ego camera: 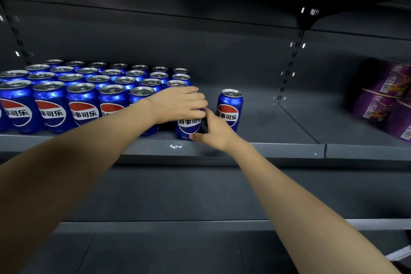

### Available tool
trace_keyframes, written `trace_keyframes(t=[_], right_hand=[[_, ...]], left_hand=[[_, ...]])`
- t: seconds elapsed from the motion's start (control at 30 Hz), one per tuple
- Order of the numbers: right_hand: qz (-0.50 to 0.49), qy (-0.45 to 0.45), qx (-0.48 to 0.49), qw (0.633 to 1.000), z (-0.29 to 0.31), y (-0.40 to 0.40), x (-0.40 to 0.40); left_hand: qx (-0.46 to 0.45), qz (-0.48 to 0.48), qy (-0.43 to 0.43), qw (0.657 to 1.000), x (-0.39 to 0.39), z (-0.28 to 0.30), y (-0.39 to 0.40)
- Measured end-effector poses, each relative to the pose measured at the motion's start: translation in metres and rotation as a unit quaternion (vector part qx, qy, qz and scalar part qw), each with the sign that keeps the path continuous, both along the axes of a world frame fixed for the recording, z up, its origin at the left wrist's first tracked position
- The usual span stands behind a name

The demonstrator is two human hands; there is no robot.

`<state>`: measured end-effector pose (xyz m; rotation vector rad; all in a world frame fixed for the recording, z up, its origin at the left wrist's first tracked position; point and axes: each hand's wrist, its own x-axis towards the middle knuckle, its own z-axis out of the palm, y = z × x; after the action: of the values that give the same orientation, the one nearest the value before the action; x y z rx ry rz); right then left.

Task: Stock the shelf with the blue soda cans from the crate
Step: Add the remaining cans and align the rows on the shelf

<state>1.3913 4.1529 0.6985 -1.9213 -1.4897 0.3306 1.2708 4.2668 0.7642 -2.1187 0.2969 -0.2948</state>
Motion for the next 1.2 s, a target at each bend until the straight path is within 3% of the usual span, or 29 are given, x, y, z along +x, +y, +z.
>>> trace_keyframes(t=[0.17, 0.33, 0.47, 0.7, 1.07, 1.2], right_hand=[[-0.023, 0.038, -0.037, 0.998, -0.012, 0.007, -0.004], [-0.063, -0.013, -0.038, 0.997, -0.017, 0.015, -0.01], [-0.075, -0.006, -0.028, 0.997, -0.018, 0.018, -0.016], [-0.097, 0.018, -0.008, 0.995, -0.015, 0.023, -0.03], [-0.127, 0.028, -0.026, 0.991, -0.015, 0.04, -0.049], [-0.135, 0.025, -0.025, 0.99, -0.017, 0.043, -0.052]], left_hand=[[0.018, -0.014, 0.005, 1.0, -0.004, -0.007, 0.015], [-0.021, 0.108, 0.006, 0.994, -0.019, -0.003, 0.018], [-0.131, 0.105, -0.029, 0.985, -0.029, 0.0, 0.02], [-0.34, 0.175, -0.076, 0.921, -0.032, 0.003, 0.025], [-0.401, 0.206, -0.091, 0.888, -0.044, -0.005, 0.035], [-0.393, 0.196, -0.104, 0.893, -0.045, -0.007, 0.034]])
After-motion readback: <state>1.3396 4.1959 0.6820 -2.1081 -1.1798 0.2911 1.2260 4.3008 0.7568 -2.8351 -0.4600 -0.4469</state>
